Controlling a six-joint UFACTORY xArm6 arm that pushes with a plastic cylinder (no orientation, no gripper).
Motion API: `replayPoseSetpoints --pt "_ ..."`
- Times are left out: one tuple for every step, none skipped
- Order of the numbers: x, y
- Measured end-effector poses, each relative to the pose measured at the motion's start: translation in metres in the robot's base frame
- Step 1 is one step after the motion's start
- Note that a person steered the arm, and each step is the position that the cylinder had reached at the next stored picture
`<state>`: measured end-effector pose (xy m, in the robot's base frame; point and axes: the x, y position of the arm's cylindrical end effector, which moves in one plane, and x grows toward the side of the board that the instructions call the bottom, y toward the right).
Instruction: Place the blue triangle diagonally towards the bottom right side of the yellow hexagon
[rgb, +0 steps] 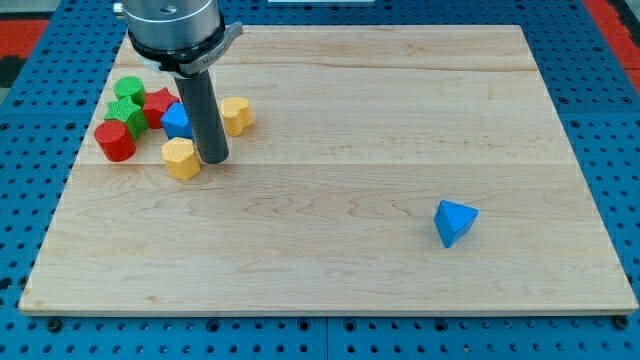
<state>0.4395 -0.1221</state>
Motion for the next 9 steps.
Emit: replayPoseSetpoints --pt "0.032 -0.024" --pt "0.010 -0.046" --pt "0.034 -0.012" --pt "0.008 0.075" --pt "-0.010 0.198" --pt "0.011 0.334" --pt "0.076 0.309" --pt "0.097 0.247" --pt "0.100 0.129"
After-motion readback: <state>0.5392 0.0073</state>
